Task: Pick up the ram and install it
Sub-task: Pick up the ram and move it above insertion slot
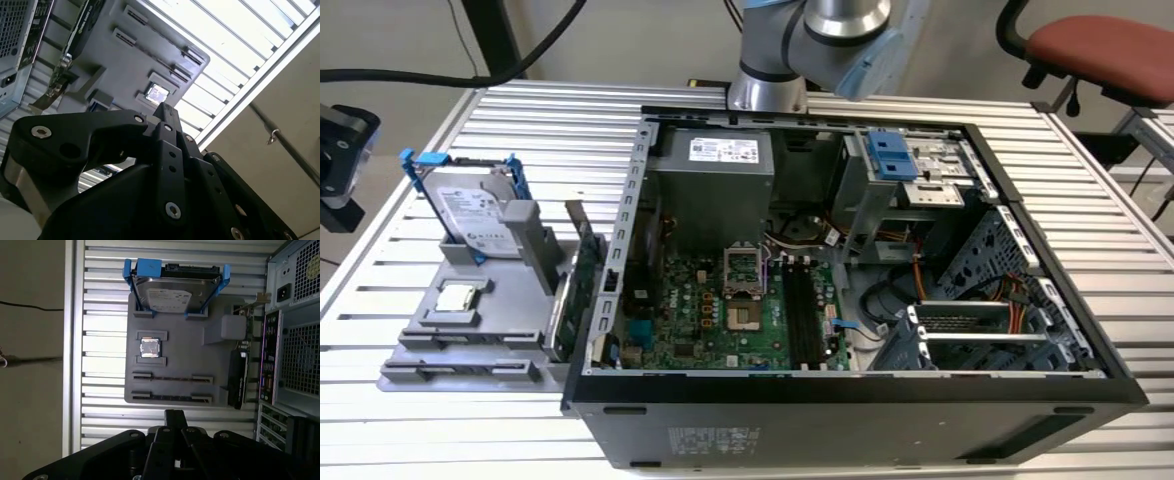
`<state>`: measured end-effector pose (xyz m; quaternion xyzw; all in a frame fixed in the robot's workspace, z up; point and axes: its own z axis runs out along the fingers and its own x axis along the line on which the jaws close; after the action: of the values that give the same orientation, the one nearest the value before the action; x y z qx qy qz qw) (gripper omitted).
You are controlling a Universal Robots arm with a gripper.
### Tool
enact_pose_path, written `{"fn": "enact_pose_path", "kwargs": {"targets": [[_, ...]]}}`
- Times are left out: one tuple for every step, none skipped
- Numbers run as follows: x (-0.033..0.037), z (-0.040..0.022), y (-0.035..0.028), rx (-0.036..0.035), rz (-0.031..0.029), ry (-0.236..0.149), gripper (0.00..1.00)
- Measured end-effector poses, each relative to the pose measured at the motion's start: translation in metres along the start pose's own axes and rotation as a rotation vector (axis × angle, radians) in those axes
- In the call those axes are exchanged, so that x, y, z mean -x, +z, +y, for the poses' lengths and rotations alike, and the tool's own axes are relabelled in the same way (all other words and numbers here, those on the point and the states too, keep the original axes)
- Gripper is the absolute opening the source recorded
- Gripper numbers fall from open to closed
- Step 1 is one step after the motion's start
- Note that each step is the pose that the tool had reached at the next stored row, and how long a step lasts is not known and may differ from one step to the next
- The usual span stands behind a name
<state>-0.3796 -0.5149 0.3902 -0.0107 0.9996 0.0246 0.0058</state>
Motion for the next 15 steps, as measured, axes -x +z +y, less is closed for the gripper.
{"fn": "enact_pose_path", "kwargs": {"targets": [[0.0000, 0.0000, 0.0000, 0.0000, 0.0000, 0.000, 0.00], [0.0000, 0.0000, 0.0000, 0.0000, 0.0000, 0.000, 0.00], [0.0000, 0.0000, 0.0000, 0.0000, 0.0000, 0.000, 0.00], [0.0000, 0.0000, 0.0000, 0.0000, 0.0000, 0.000, 0.00], [0.0000, 0.0000, 0.0000, 0.0000, -0.0001, 0.000, 0.00], [0.0000, 0.0000, 0.0000, 0.0000, 0.0000, 0.000, 0.00], [0.0000, 0.0000, 0.0000, 0.0000, 0.0000, 0.000, 0.00], [0.0000, 0.0000, 0.0000, 0.0000, 0.0000, 0.000, 0.00], [0.0000, 0.0000, 0.0000, 0.0000, 0.0000, 0.000, 0.00], [0.0000, 0.0000, 0.0000, 0.0000, 0.0000, 0.000, 0.00], [0.0000, 0.0000, 0.0000, 0.0000, 0.0000, 0.000, 0.00], [0.0000, 0.0000, 0.0000, 0.0000, 0.0000, -0.001, 0.00], [0.0000, 0.0000, 0.0000, 0.0000, 0.0002, -0.004, 0.00], [-0.0001, 0.0000, 0.0000, 0.0001, 0.0006, -0.012, 0.00], [-0.0001, 0.0001, 0.0000, 0.0002, 0.0014, -0.027, 0.00]]}}
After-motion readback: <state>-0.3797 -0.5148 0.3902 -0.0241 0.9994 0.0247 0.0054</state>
